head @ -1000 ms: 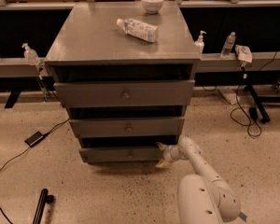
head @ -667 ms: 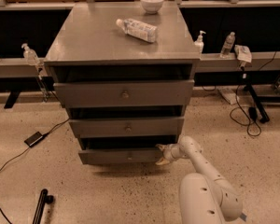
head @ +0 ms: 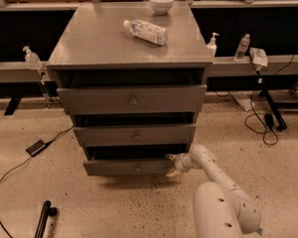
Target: Open bottom drawer
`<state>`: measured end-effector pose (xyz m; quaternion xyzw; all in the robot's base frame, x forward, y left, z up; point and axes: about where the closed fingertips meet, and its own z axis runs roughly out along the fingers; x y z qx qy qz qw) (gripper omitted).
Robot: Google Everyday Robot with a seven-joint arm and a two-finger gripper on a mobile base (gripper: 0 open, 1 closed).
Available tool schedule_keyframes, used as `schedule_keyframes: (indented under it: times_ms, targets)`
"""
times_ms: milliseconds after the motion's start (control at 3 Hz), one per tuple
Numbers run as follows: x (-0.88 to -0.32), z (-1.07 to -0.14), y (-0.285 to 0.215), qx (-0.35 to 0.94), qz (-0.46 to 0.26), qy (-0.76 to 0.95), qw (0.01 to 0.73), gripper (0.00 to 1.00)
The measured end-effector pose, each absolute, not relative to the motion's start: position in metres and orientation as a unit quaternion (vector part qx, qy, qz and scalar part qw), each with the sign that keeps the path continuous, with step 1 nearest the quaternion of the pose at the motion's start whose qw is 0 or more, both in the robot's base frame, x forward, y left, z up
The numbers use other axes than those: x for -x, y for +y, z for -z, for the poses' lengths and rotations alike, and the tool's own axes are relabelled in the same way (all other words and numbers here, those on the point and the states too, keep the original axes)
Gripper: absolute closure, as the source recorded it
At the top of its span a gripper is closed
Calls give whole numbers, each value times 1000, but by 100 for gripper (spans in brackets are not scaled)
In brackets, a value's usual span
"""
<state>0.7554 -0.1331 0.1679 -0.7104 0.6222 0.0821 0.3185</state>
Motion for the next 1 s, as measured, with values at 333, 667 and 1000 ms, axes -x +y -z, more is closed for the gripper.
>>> schedule_keyframes:
  times_ms: [333,667,1000]
  targets:
    - [-755,-168,-133,710,-82,622,319,44]
    - [-755,-168,-133,710,-82,622,319,45]
    - [-755,-168,-133,710,-82,622,319,45]
